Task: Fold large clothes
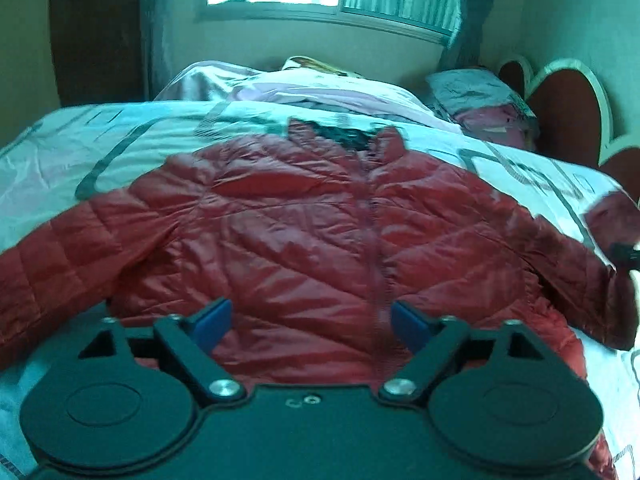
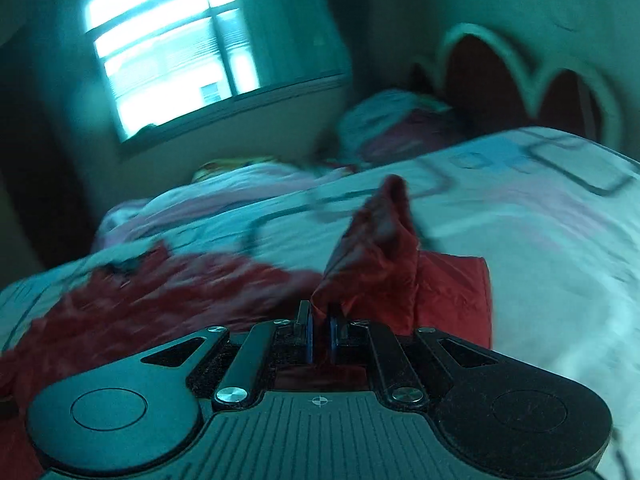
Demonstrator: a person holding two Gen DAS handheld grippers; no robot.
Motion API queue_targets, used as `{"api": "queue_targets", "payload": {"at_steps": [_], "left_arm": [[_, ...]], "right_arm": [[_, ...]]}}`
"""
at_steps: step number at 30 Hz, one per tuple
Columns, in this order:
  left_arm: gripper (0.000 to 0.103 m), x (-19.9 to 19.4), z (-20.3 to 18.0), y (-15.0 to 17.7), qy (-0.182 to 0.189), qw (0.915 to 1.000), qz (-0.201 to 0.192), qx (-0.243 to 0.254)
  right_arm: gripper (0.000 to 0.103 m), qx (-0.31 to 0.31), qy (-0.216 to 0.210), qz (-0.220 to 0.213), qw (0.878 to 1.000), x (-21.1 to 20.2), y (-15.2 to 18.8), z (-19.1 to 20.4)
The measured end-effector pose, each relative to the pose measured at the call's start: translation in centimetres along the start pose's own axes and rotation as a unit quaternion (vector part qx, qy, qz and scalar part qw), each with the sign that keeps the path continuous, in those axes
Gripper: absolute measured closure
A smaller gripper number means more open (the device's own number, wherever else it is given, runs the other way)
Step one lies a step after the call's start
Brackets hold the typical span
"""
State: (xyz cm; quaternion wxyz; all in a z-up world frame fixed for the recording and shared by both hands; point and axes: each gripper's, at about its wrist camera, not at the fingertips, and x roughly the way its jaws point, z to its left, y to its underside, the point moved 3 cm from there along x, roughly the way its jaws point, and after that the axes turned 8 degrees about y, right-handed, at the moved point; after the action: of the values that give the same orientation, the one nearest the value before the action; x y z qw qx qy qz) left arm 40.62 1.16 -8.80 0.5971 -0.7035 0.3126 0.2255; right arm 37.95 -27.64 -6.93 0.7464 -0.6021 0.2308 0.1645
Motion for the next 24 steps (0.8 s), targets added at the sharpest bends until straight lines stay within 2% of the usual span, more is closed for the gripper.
{"api": "queue_targets", "payload": {"at_steps": [2,5,6,10,13,16,17,18,19,20,23,24], "left_arm": [[0.02,-0.3,1.8,0.0,-0.003,0.9999,-0.004,-0.014],[0.008,-0.8,4.5,0.2,-0.007,0.9995,-0.004,-0.03],[0.007,-1.1,5.4,0.3,-0.005,0.9994,-0.003,-0.035],[0.007,-2.2,8.3,0.9,-0.001,0.9983,0.002,-0.058],[0.015,-2.9,10.0,1.3,0.024,0.9968,0.002,-0.076],[0.017,-2.9,10.5,1.0,0.057,0.995,-0.004,-0.082],[0.017,-2.7,10.3,0.8,0.071,0.9939,-0.007,-0.084],[0.017,-2.3,10.0,0.5,0.084,0.9929,-0.007,-0.084],[0.017,-1.9,9.6,0.2,0.097,0.9917,-0.007,-0.084],[0.018,-1.3,9.0,0.0,0.113,0.99,-0.006,-0.083],[0.022,1.1,7.0,-0.8,0.154,0.9851,0.0,-0.076],[0.024,2.3,6.3,-1.0,0.164,0.9835,0.008,-0.076]], "right_arm": [[0.096,-0.038,-0.032,0.012,0.999,1.0,0.7,4.7],[0.096,-0.082,-0.082,0.036,0.993,2.5,2.3,10.8],[0.096,-0.096,-0.097,0.047,0.99,2.8,3.2,13.2],[0.096,-0.139,-0.141,0.079,0.977,4.0,6.5,20.2],[0.096,-0.161,-0.163,0.101,0.968,5.0,8.8,23.9],[0.095,-0.202,-0.145,0.096,0.964,5.9,10.6,25.5],[0.081,-0.215,-0.135,0.088,0.963,5.7,10.8,25.8],[0.05,-0.218,-0.132,0.078,0.964,5.1,10.8,25.9],[0.037,-0.211,-0.137,0.067,0.965,5.4,10.1,25.4],[0.034,-0.205,-0.144,0.061,0.966,4.9,10.0,24.6],[0.034,-0.179,-0.136,0.063,0.972,3.5,8.8,21.5],[0.04,-0.164,-0.128,0.059,0.976,3.0,8.1,20.2]]}}
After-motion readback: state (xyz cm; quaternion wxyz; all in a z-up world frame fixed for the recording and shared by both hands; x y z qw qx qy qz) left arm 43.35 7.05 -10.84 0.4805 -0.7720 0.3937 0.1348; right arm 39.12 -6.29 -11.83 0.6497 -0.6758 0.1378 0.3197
